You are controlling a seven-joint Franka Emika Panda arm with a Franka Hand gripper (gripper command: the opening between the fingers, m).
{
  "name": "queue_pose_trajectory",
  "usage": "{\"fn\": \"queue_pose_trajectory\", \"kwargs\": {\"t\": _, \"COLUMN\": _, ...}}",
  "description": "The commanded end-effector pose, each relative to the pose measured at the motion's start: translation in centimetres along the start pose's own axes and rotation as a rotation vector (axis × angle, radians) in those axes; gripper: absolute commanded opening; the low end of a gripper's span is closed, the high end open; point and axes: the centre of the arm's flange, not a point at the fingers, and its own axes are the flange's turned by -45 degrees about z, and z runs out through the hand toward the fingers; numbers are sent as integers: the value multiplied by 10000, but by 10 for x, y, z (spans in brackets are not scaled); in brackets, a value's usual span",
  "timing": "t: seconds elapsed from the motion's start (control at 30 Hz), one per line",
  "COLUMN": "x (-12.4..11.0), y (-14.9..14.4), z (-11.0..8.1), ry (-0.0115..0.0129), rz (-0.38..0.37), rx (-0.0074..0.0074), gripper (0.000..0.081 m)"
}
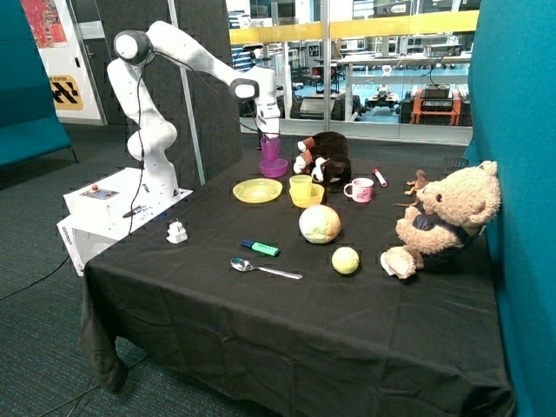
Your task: Match the cups with the appropriate bowls
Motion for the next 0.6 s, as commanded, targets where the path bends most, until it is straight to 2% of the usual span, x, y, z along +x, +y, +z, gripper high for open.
{"fn": "queue_pose_trajectory", "kwargs": {"t": 0.0, "x": 4, "y": -5, "z": 12, "ry": -15, "rz": -327, "rx": 13, "gripper": 0}}
{"fn": "queue_pose_trajectory", "kwargs": {"t": 0.57, "x": 2, "y": 4, "z": 36, "ry": -15, "rz": -220, "rx": 13, "gripper": 0}}
